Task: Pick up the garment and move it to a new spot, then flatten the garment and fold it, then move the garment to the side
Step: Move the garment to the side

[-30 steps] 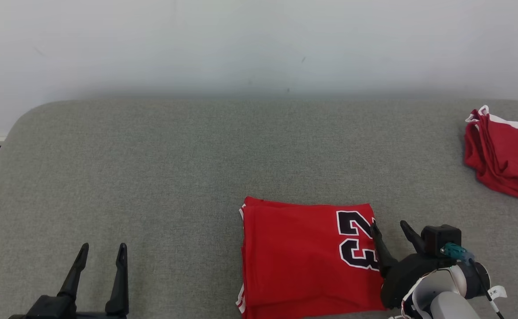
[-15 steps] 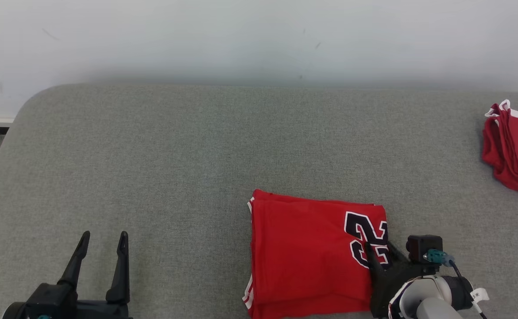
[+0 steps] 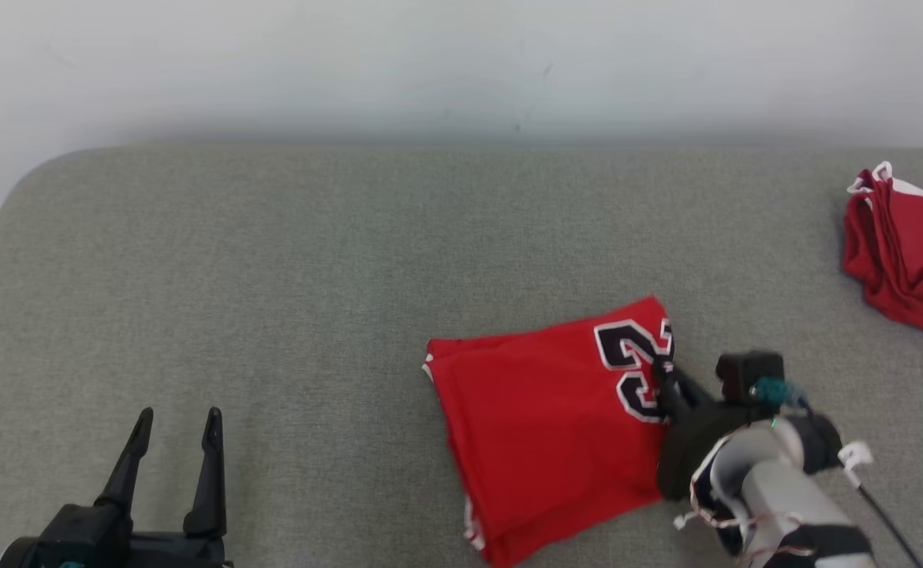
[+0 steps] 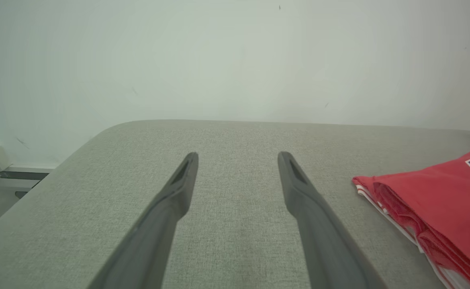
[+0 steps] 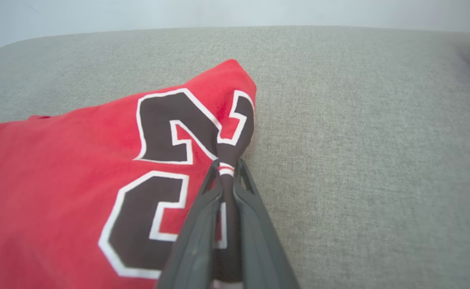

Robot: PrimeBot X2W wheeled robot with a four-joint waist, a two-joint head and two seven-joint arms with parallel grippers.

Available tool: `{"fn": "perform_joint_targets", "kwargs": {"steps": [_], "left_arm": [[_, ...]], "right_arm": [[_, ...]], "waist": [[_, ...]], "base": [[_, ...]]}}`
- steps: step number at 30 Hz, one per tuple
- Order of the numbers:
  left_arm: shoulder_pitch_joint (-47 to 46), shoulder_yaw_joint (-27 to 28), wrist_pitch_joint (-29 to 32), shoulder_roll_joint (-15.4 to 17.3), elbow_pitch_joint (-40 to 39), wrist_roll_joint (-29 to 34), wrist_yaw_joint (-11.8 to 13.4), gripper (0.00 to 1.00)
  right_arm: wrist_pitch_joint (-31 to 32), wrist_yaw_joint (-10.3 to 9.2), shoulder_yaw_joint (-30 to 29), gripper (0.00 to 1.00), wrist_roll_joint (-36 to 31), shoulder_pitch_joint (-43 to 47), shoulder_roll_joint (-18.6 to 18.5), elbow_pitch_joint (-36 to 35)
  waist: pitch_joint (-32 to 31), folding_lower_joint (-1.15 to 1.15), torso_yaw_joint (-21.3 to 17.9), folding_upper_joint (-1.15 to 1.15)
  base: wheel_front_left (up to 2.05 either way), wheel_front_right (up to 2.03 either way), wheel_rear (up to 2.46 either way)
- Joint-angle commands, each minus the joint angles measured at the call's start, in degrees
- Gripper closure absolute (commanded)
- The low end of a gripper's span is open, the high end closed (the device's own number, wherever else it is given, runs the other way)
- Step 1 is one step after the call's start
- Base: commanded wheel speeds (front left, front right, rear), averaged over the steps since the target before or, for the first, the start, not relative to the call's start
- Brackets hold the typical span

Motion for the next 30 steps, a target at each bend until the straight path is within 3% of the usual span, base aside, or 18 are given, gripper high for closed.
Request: {"fn": "perform_joint_targets", "kwargs": {"steps": [1,10,21,30], "left_arm": [[-0.3,0.1,-0.2,0.2,-0.2,-0.4,0.1,0.00],[-3.1,-1.2,-0.2,2.1,-2.0,-1.7,0.1,0.00],[-8.4,-3.1,-0.2,7.9,-7.1,-4.1,0.1,0.00],[-8.5,-2.4,-0.2,12.2,-12.4,-4.8,0.1,0.00]], "right_arm": [[-0.2,0.11,0.2,1.00,-0.2,-1.0,-0.8,-0.4],[2.5,0.11,2.1,1.00,-0.4,-10.6,-7.4,-4.3],[3.6,0.07,-2.4,1.00,-1.7,-22.4,-15.4,-8.6],[4.4,0.06,-7.3,1.00,-2.8,-25.8,-20.8,-9.2]], "waist": [[0.8,0.00,-0.6,-0.01],[7.3,0.00,-3.3,-0.01],[20.0,0.00,-8.4,-0.01],[24.4,0.00,-13.9,-0.01]], "base": [[0.00,0.00,0.00],[0.00,0.00,0.00],[0.00,0.00,0.00],[0.00,0.00,0.00]]}}
